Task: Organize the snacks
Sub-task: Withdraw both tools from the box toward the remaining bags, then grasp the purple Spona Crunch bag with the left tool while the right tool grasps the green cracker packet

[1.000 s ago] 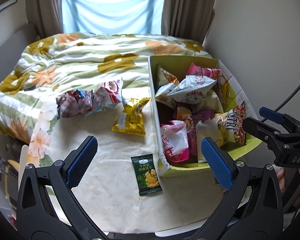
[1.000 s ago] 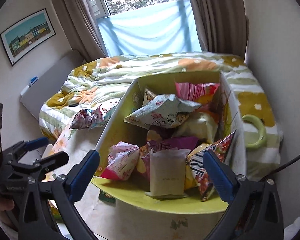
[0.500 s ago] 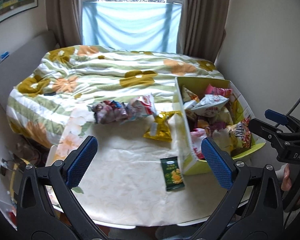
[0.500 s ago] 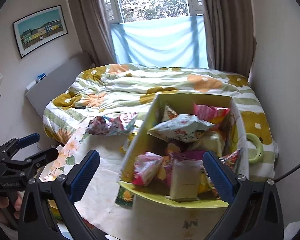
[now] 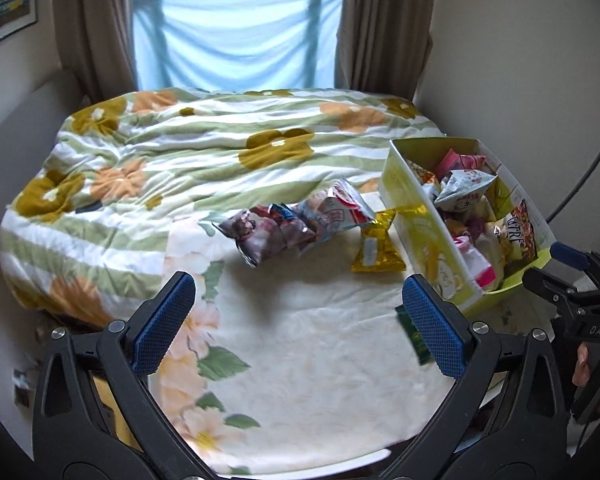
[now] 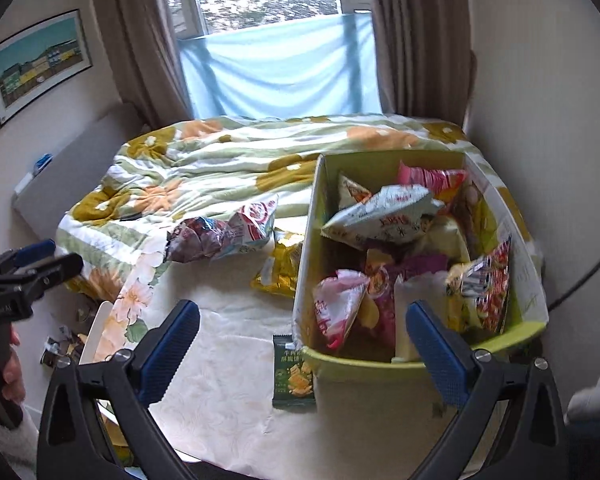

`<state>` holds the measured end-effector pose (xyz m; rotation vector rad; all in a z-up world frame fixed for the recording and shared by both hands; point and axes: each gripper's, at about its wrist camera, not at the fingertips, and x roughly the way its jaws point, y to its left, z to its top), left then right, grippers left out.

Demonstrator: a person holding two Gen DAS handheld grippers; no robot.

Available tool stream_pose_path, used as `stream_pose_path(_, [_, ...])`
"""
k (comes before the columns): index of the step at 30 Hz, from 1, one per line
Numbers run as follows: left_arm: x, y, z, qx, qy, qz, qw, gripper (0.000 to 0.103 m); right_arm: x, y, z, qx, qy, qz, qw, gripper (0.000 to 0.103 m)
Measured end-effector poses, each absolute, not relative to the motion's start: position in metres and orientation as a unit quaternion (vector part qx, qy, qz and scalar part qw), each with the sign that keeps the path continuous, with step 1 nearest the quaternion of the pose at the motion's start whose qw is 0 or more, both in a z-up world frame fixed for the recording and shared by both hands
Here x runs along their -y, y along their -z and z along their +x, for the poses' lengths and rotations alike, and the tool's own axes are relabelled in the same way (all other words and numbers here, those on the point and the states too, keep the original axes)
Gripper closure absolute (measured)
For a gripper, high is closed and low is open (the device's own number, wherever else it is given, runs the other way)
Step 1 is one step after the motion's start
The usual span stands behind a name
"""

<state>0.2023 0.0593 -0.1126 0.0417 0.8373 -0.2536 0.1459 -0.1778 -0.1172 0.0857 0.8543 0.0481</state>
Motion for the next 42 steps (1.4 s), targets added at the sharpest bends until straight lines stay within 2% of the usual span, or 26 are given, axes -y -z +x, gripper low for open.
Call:
stream_pose_path(10, [-0.101,0.128,0.307,-0.425,0.225,0.086,0.873,0.0,0.154,0.147,0.136,-0.43,0.08,0.072,0.896,0.0])
stream_pose_path(14, [-0.087,0.156,0.359,-0.449,0.28,0.135,0.838,0.0,0.148,0.167,0.138,-0.44,0.109,0.072,0.889,0.0])
stream_pose_path(21, [-0.066,0.216,0.425,-0.502,0.346,0.147,0.779,0.0,0.148,0.222,0.146,-0.469,0.118,0.073,0.872,0.0])
stream_pose_path(34, [-0.042,0.303,0.461,-0.578,0.392,0.149,0.7,0.0,0.148,0.296,0.166,-0.525,0.086,0.063,0.844,0.0])
stream_pose_path(36, [-0.041,0.308,0.457,-0.576,0.389,0.155,0.702,0.0,0.147,0.301,0.17,-0.527,0.081,0.056,0.844,0.002])
stream_pose_path(38, [-0.041,0.313,0.454,-0.58,0.389,0.157,0.698,0.001,0.142,0.305,0.174,-0.533,0.071,0.056,0.842,0.011])
stream_pose_path(40, [-0.042,0.316,0.451,-0.582,0.387,0.156,0.698,0.01,0.132,0.308,0.176,-0.535,0.066,0.037,0.842,0.013])
stream_pose_path(42, [-0.045,0.318,0.447,-0.583,0.389,0.151,0.697,0.015,0.119,0.309,0.175,-0.535,0.058,0.015,0.843,0.017])
